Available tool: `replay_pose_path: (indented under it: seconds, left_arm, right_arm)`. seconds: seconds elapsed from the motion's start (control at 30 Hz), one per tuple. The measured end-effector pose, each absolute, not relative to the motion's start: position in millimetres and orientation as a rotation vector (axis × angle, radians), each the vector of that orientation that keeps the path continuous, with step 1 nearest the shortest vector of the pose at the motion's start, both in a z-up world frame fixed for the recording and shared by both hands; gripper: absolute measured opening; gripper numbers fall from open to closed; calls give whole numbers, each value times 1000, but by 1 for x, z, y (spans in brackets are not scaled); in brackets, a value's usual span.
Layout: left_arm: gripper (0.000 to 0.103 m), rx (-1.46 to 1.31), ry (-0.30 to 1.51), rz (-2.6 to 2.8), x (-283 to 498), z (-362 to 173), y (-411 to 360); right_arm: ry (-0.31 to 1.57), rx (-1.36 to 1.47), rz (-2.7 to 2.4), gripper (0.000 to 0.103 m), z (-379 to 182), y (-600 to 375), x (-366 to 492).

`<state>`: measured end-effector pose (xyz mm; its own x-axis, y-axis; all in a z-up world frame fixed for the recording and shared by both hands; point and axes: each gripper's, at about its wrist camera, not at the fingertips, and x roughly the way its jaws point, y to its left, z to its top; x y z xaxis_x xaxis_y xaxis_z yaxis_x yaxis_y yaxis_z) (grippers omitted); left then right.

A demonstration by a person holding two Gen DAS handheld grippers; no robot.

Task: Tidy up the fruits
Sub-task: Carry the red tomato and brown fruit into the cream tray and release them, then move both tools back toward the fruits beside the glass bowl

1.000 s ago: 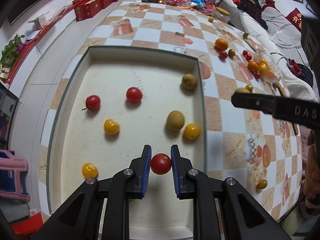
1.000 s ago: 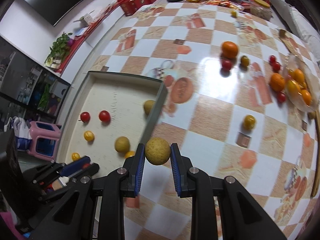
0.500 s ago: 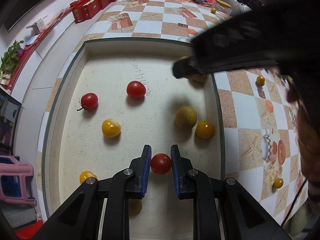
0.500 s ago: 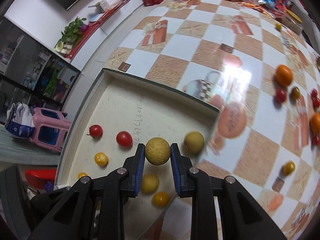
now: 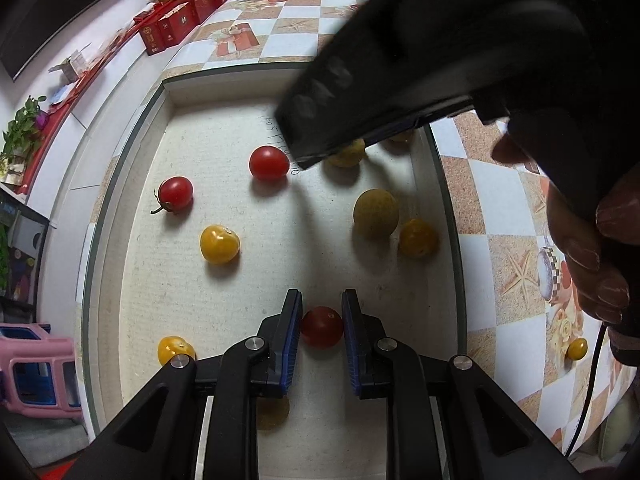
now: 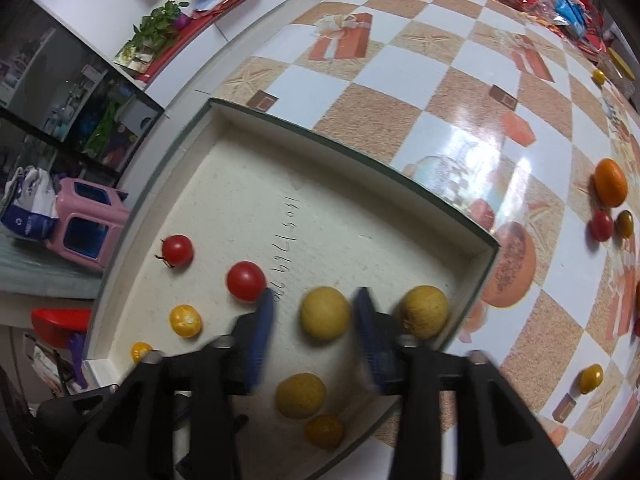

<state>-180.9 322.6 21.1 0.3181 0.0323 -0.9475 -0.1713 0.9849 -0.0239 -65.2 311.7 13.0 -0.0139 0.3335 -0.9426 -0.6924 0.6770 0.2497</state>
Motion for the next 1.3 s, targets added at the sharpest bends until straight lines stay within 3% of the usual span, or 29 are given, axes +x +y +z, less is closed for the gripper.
replay_pose_path:
  seconds: [0.13,0.17,0.23,0.27,0.3,0.77,1.07,1.3]
  left_arm:
    - [22,-109,1245,128,-181,22,319]
    - [22,-106,1247,126,-181,22,317]
    - [31,-110,1249,113,-181,23,316]
    - [60,-116,1252,104,-181,23,315]
    - [78,-110,1232,120,-182,27,314]
    - [79,-32,1219,91,-169,46,298]
    - [79,31,1182,-4,-137,68,261]
    - [79,60,1180,-94,-108,67,219]
  right_arm:
    - [1344,-266,857,71,23,308,-61]
    - [1335,-249,859,76,28,305,-60]
    - [1316,-212,859,81,37,298,-56]
    - [1309,-191,856,81,41,294,-54]
    - [1303,-170,849,81,46,289,-52]
    - [1270,-55,604,83,71,165,-49]
    - [1357,-54,406,83,54,58,-107]
    - [1405,-48,371,83,37,34,-158]
